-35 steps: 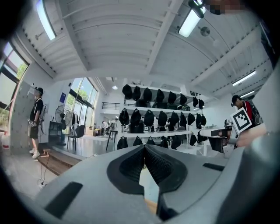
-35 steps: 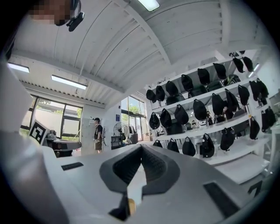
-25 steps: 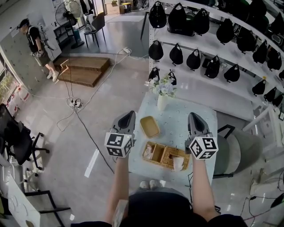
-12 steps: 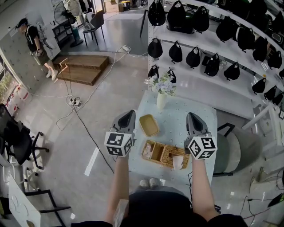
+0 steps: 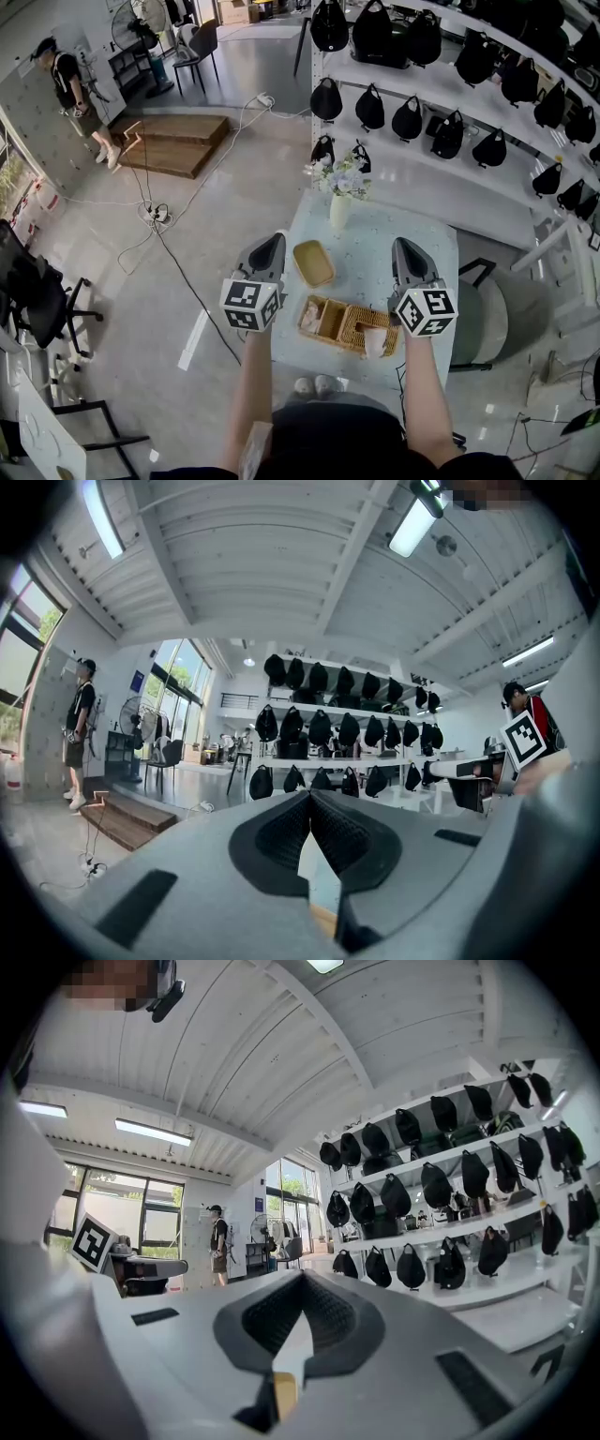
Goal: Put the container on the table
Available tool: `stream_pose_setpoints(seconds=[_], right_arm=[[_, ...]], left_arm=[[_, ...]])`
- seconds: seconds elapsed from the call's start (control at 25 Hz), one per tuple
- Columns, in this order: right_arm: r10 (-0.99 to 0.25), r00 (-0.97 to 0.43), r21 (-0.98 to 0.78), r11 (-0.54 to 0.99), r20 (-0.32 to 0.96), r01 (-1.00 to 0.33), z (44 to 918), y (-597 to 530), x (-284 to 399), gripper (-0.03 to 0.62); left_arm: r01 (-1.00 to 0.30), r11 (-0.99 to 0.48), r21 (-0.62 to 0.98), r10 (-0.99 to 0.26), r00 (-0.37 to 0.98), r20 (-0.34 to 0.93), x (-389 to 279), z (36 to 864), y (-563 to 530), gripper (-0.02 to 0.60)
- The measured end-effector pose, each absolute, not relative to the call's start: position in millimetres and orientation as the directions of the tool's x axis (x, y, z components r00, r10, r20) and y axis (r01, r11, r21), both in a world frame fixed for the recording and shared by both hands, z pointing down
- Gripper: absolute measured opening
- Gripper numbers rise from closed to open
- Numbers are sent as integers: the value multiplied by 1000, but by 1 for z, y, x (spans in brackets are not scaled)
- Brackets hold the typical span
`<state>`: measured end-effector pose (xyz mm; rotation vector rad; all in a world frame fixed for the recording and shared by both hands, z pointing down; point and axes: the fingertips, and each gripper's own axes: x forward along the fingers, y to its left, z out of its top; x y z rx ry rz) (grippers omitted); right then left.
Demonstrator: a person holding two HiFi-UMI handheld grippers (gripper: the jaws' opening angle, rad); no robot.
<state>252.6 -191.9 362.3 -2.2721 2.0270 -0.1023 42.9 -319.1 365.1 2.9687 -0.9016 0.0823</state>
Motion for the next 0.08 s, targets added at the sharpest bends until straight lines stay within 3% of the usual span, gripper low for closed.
stream_pose_setpoints(seconds=[0.08], right_arm=[[-993,113,-116,-111,-11,-987,362,-192,255,-3]], left_arm=[[-555,-831,22,-553,831,63,46,365,-319,8]])
